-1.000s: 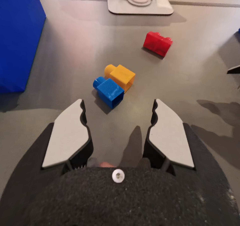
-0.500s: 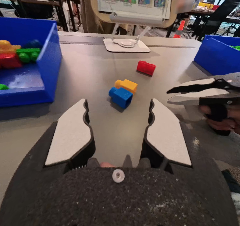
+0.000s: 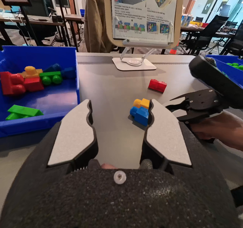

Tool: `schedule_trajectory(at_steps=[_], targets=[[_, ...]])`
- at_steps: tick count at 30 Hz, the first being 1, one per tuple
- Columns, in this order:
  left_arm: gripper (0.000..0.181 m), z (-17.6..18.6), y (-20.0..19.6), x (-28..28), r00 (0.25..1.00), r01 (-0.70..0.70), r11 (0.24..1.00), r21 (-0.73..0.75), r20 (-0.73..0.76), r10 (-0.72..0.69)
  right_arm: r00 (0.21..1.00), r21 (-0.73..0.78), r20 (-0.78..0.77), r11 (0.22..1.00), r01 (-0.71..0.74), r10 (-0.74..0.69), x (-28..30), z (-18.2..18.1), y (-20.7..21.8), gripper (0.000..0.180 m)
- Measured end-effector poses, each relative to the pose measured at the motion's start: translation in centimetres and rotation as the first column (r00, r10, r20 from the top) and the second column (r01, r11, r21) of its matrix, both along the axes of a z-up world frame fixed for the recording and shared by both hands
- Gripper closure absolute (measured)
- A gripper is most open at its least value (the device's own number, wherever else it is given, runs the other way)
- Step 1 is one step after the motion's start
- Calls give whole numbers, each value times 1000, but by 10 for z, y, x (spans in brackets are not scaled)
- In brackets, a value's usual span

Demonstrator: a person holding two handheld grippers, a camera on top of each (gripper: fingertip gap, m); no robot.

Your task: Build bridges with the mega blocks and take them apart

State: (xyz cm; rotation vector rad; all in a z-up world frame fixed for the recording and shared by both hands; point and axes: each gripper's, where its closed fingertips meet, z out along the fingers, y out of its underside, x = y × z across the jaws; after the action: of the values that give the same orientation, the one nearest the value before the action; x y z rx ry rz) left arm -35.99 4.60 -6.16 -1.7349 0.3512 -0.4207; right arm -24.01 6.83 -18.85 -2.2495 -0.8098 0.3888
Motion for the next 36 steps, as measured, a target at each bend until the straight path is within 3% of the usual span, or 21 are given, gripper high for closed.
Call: schedule_trajectory(at_steps=[13, 16, 26, 30, 36], targets=[[105, 2, 1, -13, 996, 26, 1000, 8, 82, -26, 1000, 6, -5, 1000, 21, -21, -13, 1, 21, 143], [107, 0, -1, -10, 994, 27, 1000, 9, 101, -28, 1000, 29, -13, 1000, 0, 0, -16, 4, 28, 168], [110, -11, -1, -2, 995, 38, 999, -21, 98, -36, 997, 121, -54, 991, -48, 55, -13, 22, 31, 171], [110, -9, 5, 3, 997, 74, 997, -18, 28, -74, 988, 180, -130, 982, -58, 83, 11, 49, 18, 171], [108, -23, 16, 27, 981, 161, 978, -132, -90, -174, 977, 218, -210, 973, 73, -27, 95, 82, -6, 171]])
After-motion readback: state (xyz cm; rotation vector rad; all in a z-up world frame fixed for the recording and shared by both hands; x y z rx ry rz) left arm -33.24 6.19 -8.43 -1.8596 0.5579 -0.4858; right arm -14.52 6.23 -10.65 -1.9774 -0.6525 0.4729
